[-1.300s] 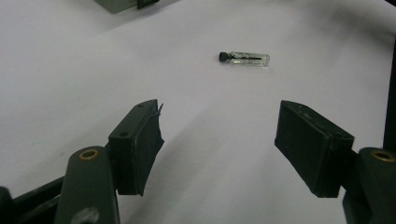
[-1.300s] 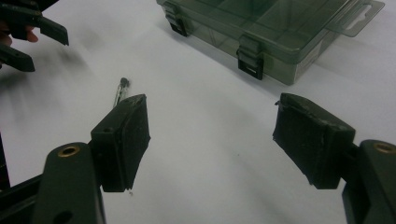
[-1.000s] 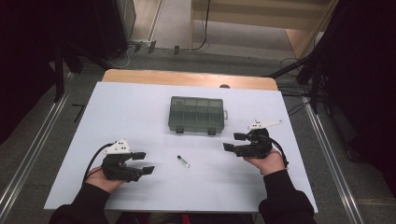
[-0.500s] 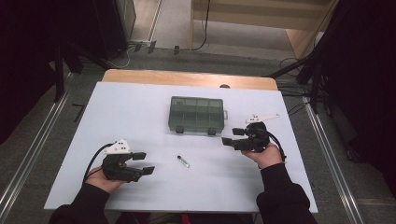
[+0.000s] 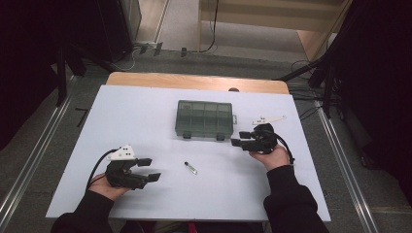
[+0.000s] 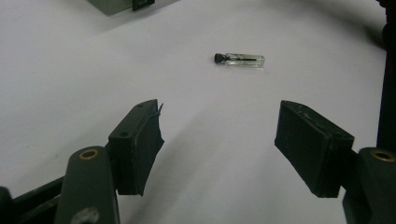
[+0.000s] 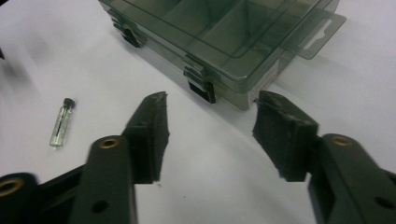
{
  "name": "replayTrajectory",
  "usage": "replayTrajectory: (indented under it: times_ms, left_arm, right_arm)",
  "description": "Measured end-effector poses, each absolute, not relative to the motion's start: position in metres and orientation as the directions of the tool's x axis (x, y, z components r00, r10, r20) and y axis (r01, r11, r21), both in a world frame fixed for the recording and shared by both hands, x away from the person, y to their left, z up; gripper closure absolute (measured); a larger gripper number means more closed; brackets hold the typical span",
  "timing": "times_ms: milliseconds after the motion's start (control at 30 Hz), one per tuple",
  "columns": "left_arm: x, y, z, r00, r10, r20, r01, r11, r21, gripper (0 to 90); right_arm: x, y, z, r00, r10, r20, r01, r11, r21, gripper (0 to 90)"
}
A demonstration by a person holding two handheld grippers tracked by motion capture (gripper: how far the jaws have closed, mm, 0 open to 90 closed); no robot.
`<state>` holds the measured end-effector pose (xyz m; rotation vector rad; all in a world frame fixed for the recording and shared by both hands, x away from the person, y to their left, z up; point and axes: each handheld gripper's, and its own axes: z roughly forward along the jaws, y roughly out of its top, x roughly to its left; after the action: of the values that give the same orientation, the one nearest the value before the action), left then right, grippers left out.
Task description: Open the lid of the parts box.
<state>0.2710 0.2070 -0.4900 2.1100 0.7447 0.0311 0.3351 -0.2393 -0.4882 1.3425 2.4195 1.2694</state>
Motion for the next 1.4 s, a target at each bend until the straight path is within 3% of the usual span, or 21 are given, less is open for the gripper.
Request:
replayTrajectory:
  times_ms: [33,100,200,367,1400]
  left_arm:
    - [0.271,0.207,-0.490,0.821,0.519,-0.239,0.496,-0.440,0.748,30.8]
    - [0.271,0.207,-0.490,0.821,0.519,-0.237,0.496,-0.442,0.748,30.8]
    - [0.271,0.207,-0.490,0.821,0.520,-0.237,0.496,-0.442,0.748,30.9]
    - [0.271,0.207,-0.490,0.821,0.520,-0.235,0.495,-0.442,0.748,30.8]
    - [0.271,0.207,-0.490,0.819,0.524,-0.233,0.497,-0.444,0.746,30.8]
  right_arm:
    - [0.335,-0.239,-0.488,-0.607,0.740,0.290,0.659,0.265,0.704,47.4]
    - [0.337,-0.239,-0.491,-0.593,0.748,0.300,0.676,0.260,0.689,55.9]
    - [0.342,-0.238,-0.498,-0.559,0.744,0.366,0.733,0.237,0.638,77.2]
    - [0.345,-0.235,-0.501,-0.581,0.752,0.312,0.709,0.279,0.647,90.0]
    - [0.359,-0.235,-0.505,-0.559,0.771,0.304,0.721,0.270,0.638,90.0]
